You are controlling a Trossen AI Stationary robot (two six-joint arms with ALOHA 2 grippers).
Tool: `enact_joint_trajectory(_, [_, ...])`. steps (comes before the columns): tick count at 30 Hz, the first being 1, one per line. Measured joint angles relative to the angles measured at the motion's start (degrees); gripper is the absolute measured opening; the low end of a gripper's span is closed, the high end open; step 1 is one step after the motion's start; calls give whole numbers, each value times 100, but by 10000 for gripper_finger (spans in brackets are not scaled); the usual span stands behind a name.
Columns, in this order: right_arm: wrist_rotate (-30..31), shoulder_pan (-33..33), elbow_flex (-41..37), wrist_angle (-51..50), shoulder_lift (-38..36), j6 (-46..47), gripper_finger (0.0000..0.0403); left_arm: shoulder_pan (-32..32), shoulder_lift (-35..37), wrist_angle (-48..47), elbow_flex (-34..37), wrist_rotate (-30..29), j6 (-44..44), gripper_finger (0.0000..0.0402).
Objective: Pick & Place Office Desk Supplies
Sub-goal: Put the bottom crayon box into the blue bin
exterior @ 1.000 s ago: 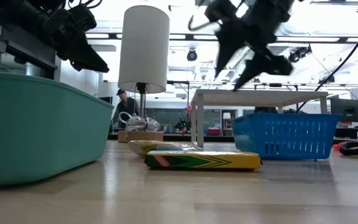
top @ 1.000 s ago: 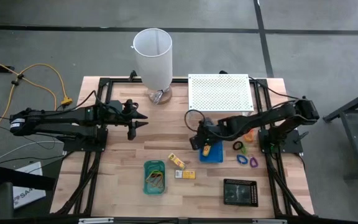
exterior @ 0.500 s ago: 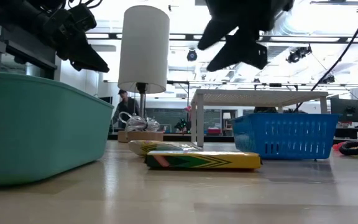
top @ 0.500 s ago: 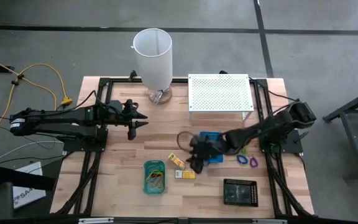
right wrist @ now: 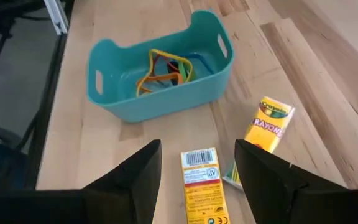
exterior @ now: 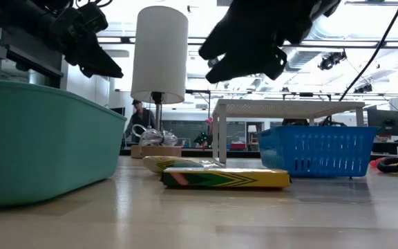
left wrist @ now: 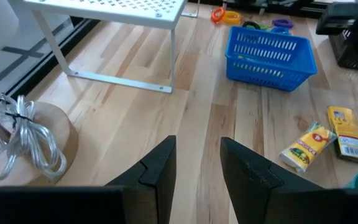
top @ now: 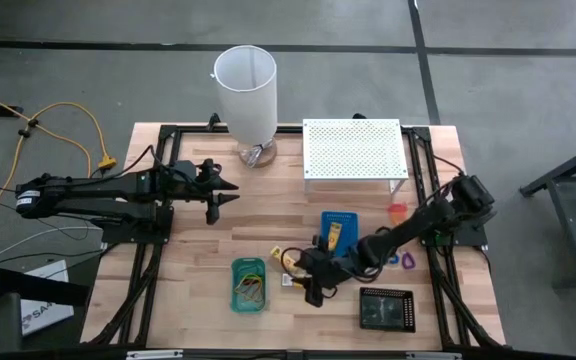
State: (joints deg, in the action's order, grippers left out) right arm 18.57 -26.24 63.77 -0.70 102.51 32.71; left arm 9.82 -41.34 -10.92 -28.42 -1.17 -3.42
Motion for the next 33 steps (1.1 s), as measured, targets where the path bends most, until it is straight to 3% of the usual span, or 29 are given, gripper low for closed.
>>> enact_joint_trajectory(33, [341,-324,-15,-44,909,-131,192,0,-2,75,0,9,0,119])
